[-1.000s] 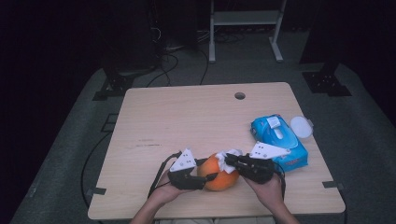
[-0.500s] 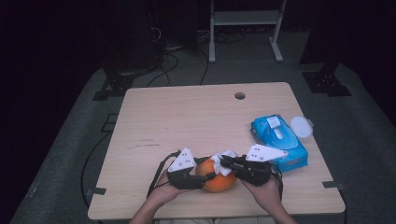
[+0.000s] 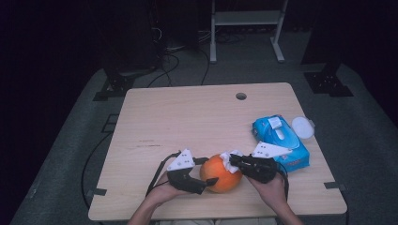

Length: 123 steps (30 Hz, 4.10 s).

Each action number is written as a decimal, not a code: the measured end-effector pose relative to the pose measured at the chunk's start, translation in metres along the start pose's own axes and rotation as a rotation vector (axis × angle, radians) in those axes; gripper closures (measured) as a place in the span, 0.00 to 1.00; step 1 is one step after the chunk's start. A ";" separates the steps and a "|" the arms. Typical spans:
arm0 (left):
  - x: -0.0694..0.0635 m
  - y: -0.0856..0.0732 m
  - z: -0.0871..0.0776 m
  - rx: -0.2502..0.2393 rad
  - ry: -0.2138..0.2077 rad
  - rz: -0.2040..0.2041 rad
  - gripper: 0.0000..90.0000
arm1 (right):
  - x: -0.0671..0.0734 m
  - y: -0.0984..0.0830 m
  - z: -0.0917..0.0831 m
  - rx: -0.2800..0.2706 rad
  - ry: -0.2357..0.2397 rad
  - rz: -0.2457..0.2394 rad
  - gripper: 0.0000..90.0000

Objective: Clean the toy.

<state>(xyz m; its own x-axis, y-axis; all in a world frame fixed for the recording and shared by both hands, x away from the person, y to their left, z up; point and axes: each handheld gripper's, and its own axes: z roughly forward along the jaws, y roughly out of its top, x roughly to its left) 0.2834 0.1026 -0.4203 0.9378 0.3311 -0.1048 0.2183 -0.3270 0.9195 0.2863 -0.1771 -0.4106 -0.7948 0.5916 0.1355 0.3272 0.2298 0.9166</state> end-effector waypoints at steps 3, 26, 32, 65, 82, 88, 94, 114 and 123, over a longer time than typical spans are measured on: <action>0.000 -0.004 0.009 0.052 0.054 -0.005 0.17 | -0.007 -0.002 -0.003 -0.008 -0.006 0.031 0.92; -0.001 0.009 -0.007 0.021 0.057 0.031 0.49 | 0.033 0.014 0.002 -0.049 0.089 -0.056 0.92; 0.003 0.004 -0.005 0.031 0.056 0.009 0.23 | 0.014 0.003 0.004 -0.036 0.058 0.006 0.92; 0.007 -0.006 0.003 0.030 0.087 -0.015 0.24 | 0.015 0.004 0.003 -0.066 0.025 -0.038 0.92; 0.010 -0.005 0.001 0.019 0.115 -0.020 0.36 | 0.010 0.001 -0.002 -0.053 -0.023 -0.067 0.92; 0.009 -0.007 0.003 0.013 0.108 -0.024 0.37 | 0.024 0.005 0.000 -0.055 -0.015 -0.105 0.92; -0.004 -0.006 0.009 0.030 0.077 0.040 0.42 | 0.036 0.013 0.003 -0.052 0.017 -0.154 0.92; -0.009 -0.008 0.017 0.045 0.045 0.049 0.40 | 0.033 0.013 0.002 -0.026 0.044 -0.147 0.92; -0.009 -0.007 0.021 0.041 0.060 0.038 0.34 | 0.027 0.011 -0.007 -0.026 0.001 -0.126 0.92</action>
<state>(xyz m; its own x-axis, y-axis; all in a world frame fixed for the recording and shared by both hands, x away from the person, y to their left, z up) 0.2788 0.0828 -0.4335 0.9281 0.3695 -0.0461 0.1946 -0.3757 0.9061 0.2653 -0.1641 -0.3941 -0.8295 0.5582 0.0193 0.2115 0.2819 0.9358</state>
